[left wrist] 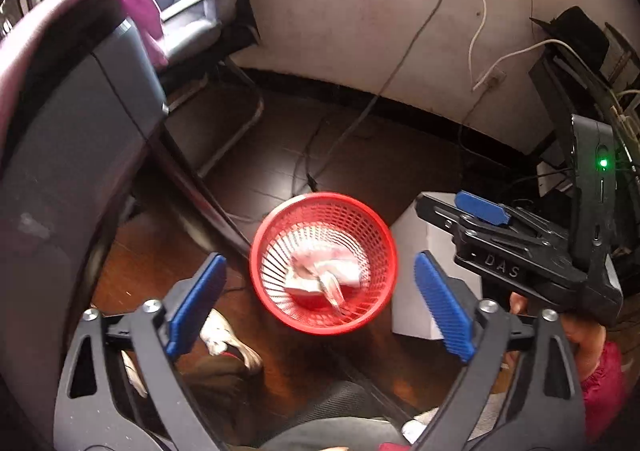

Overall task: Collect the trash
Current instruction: 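Carry the tissue and medicine box to the red wastebasket and release both, then return both tools to the table and grasp the clear plastic bag with the right tool, then lift the clear plastic bag with the right tool while the left tool grasps the yellow flower, then carry the bag and yellow flower to the red wastebasket and open both tools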

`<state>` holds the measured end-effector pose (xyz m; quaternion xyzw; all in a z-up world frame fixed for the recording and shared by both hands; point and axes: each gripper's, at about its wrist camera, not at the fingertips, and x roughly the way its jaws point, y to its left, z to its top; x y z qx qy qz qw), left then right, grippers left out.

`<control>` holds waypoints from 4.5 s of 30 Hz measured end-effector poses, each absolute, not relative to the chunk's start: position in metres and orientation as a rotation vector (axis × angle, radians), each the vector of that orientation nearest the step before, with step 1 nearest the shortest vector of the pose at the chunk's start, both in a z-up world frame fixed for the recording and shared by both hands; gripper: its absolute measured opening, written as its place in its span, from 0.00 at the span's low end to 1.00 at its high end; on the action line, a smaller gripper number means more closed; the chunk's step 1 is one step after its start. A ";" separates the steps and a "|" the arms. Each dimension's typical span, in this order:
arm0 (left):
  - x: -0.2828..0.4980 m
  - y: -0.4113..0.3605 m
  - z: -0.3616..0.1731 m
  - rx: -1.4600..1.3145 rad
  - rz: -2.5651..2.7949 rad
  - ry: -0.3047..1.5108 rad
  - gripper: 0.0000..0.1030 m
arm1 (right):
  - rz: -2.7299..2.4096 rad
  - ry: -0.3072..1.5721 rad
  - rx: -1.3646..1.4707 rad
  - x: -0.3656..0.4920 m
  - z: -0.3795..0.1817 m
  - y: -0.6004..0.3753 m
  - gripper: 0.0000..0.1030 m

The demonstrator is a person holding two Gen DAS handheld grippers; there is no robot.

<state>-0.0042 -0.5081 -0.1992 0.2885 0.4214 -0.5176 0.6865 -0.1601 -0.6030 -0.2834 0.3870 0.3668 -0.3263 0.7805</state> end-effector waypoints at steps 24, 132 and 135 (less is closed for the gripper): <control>0.016 -0.371 -0.106 0.450 -0.897 0.715 0.93 | -0.540 0.685 0.581 -0.129 -0.170 -0.512 0.75; 0.209 -0.035 0.021 0.005 -0.453 0.758 0.43 | 0.065 0.560 0.503 0.071 -0.054 -0.353 0.15; 0.186 -0.060 0.029 0.027 -0.524 0.734 0.43 | 0.041 0.542 0.501 0.048 -0.052 -0.362 0.15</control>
